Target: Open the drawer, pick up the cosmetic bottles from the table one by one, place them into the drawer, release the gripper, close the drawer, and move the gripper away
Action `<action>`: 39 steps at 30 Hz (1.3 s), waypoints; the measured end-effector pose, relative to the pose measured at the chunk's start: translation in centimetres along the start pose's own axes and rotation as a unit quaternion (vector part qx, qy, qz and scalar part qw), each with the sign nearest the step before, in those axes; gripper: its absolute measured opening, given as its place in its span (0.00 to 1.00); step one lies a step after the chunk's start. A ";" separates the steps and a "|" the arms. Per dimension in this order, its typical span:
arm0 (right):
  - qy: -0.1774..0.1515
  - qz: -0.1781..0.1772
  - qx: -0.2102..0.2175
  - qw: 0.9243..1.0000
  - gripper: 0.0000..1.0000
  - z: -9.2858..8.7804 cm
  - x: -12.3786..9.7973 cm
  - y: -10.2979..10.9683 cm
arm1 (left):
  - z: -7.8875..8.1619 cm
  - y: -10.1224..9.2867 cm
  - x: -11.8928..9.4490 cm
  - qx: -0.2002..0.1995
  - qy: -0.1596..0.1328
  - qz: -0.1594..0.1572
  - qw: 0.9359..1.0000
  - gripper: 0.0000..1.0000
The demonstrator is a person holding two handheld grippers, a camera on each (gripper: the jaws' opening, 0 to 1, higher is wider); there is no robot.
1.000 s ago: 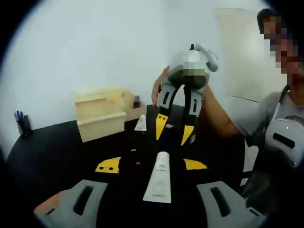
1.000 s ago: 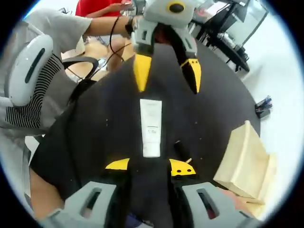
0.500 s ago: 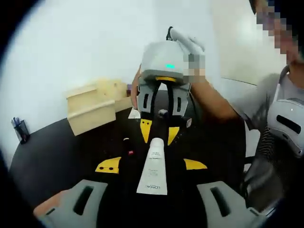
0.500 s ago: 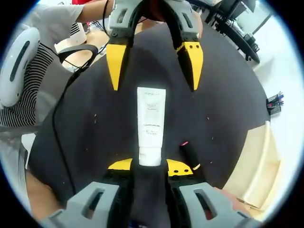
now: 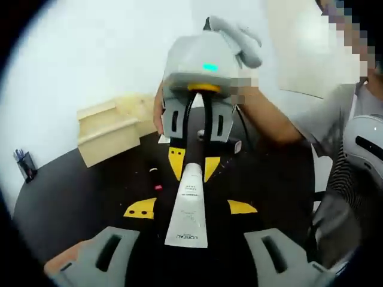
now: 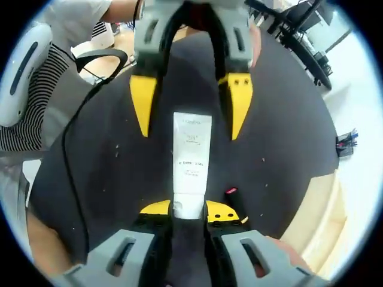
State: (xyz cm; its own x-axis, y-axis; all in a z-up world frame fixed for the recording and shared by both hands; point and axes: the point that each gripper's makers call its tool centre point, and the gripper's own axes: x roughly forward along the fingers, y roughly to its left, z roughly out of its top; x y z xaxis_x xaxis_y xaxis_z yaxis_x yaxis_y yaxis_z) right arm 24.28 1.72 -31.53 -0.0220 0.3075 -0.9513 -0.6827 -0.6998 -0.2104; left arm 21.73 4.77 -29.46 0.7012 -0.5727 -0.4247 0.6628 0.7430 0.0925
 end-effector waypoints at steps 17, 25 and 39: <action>-0.004 -0.077 -0.046 0.996 0.16 1.8 -4.1 -0.4 | 1.1 -1.2 1.6 0.094 0.051 0.068 0.992 0.36; -0.013 -0.087 -0.059 0.994 0.16 2.5 -4.8 -0.4 | 0.9 -1.2 2.1 0.124 0.071 0.083 0.986 0.31; -0.025 -0.109 -0.070 0.991 0.16 3.4 -5.9 -0.1 | 1.9 -0.6 1.5 0.146 0.070 0.117 0.980 0.22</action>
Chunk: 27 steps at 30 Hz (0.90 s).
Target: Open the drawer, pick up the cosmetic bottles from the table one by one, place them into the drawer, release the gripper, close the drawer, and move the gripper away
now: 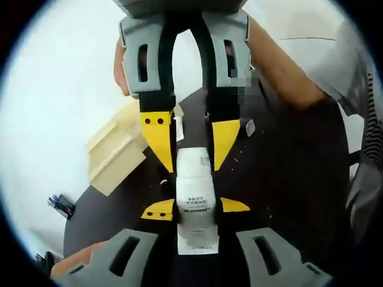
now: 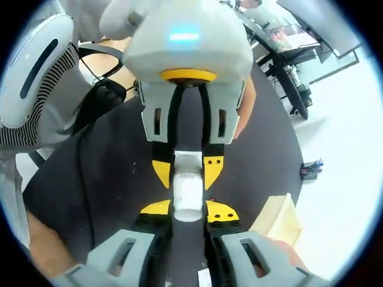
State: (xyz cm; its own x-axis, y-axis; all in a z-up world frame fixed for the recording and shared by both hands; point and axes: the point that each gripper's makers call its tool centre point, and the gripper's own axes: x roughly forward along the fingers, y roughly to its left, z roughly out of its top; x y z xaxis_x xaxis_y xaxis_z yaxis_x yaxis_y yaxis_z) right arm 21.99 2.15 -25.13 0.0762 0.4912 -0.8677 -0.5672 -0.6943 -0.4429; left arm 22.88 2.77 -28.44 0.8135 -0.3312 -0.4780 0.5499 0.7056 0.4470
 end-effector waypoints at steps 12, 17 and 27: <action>-0.011 -0.034 -0.022 0.999 0.17 0.2 -0.3 -0.2 | 0.9 1.2 -0.6 -0.034 -0.039 0.027 0.998 0.19; -0.020 -0.045 -0.011 0.999 0.19 0.3 -0.7 -0.5 | 1.3 1.6 -0.7 -0.045 -0.057 0.035 0.997 0.18; -0.030 -0.081 0.016 0.996 0.27 -1.2 -2.8 -1.5 | 1.0 3.0 -1.1 -0.070 -0.068 0.050 0.994 0.18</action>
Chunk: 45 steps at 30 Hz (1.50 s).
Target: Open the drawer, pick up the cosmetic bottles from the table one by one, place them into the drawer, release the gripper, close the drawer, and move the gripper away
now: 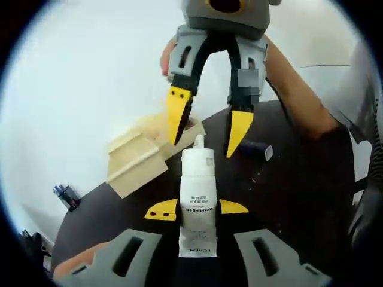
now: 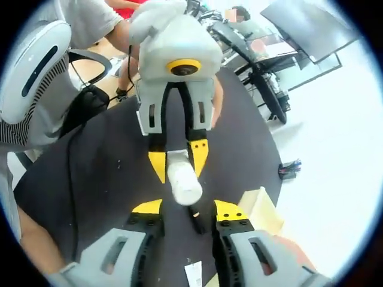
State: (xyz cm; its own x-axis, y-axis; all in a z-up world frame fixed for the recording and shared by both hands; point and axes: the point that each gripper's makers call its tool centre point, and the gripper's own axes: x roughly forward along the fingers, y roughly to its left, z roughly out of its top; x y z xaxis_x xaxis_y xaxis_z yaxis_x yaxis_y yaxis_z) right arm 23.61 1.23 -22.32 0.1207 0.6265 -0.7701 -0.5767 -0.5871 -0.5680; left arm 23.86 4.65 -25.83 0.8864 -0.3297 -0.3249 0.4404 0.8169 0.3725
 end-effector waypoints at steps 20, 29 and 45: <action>0.019 -0.103 0.050 0.993 0.50 -2.9 -3.1 -4.2 | 3.4 5.7 0.3 -0.050 0.003 0.054 0.997 0.18; 0.013 -0.124 0.073 0.990 0.66 -3.9 -4.7 -4.8 | 5.4 8.5 1.0 -0.080 -0.002 0.076 0.994 0.18; 0.030 -0.155 0.102 0.982 0.64 -6.6 -6.6 -5.5 | 8.7 13.6 5.6 -0.164 -0.013 0.115 0.980 0.18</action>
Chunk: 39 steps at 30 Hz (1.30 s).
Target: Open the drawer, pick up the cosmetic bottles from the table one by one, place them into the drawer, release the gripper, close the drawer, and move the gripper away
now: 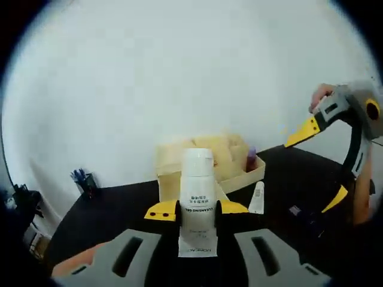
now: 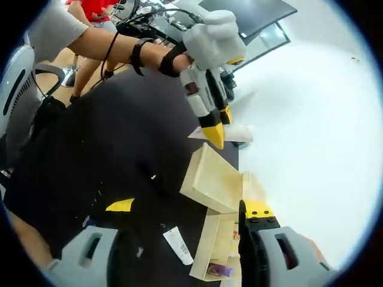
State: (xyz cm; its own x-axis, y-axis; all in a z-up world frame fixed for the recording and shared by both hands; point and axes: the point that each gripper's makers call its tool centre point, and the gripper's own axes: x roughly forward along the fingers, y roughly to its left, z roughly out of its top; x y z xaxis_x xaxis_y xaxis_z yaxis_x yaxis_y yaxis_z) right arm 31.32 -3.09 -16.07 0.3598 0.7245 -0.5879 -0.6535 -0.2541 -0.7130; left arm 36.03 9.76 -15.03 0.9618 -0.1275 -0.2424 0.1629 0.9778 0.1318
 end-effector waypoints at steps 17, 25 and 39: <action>0.016 -0.008 0.013 1.000 0.61 -1.7 -0.2 -0.6 | 0.9 0.0 7.3 -0.050 0.038 0.020 0.998 0.18; 0.013 -0.012 0.023 1.000 0.60 -2.6 -0.5 -1.1 | -1.3 -0.3 9.8 -0.069 0.064 0.020 0.995 0.18; 0.020 -0.010 0.028 0.999 0.58 -3.4 -0.2 -1.1 | -4.4 1.2 12.6 -0.081 0.109 0.052 0.989 0.19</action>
State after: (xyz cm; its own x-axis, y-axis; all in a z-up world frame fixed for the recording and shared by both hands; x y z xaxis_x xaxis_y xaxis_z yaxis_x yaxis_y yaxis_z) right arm 34.24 -5.15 -16.41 0.3980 0.7028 -0.5896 -0.6823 -0.2029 -0.7024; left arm 47.41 10.04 -22.18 0.8983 -0.0043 -0.4394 0.0117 0.9998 0.0143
